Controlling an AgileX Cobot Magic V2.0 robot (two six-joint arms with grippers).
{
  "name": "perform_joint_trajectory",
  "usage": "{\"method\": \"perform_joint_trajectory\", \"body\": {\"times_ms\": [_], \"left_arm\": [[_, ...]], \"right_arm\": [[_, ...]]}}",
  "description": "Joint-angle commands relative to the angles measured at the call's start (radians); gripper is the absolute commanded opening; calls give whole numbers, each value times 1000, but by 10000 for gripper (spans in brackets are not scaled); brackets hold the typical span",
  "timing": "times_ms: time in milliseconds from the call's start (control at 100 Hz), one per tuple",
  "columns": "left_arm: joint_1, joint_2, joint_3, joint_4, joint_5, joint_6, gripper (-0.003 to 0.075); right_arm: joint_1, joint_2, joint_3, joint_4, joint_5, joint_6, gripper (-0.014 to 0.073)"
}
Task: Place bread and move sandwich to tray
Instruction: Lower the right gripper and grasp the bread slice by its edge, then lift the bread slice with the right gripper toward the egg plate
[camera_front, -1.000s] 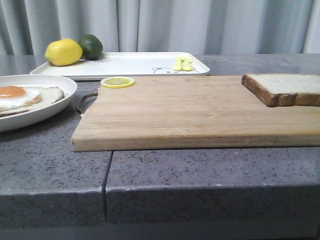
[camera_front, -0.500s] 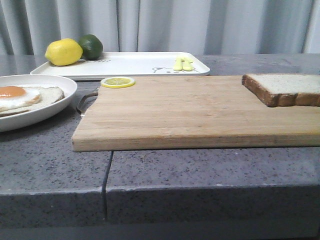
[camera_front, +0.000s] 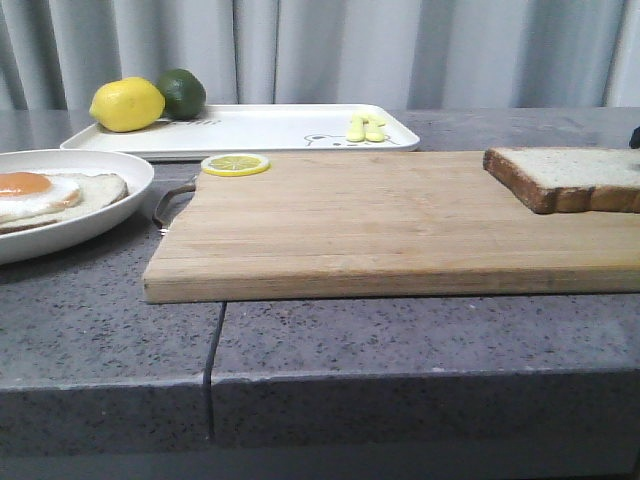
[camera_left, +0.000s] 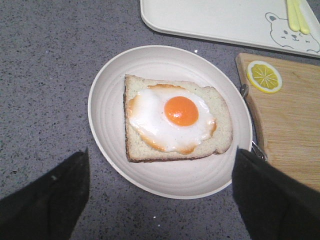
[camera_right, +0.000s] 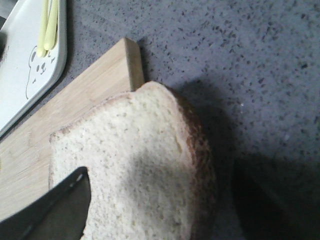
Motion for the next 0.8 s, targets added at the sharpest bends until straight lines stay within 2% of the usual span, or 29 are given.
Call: {"method": "perform_joint_trajectory", "body": {"times_ms": [0,170,620,790], "left_arm": [[3,-4,-38,-23,-67,3,546],[3,-4,-38,-23,-67,3,546],[3,-4,-38,-23,-67,3,546],[3,-4,-38,-23,-67,3,546]], "right_arm": [[-7,-2,-18,9,40,-15,582],[-7,10,-18,9,44,-15,561],[-7,16,-18,9,14,-14,43],[-7,-1,-18,8,23,-13,-62]]}}
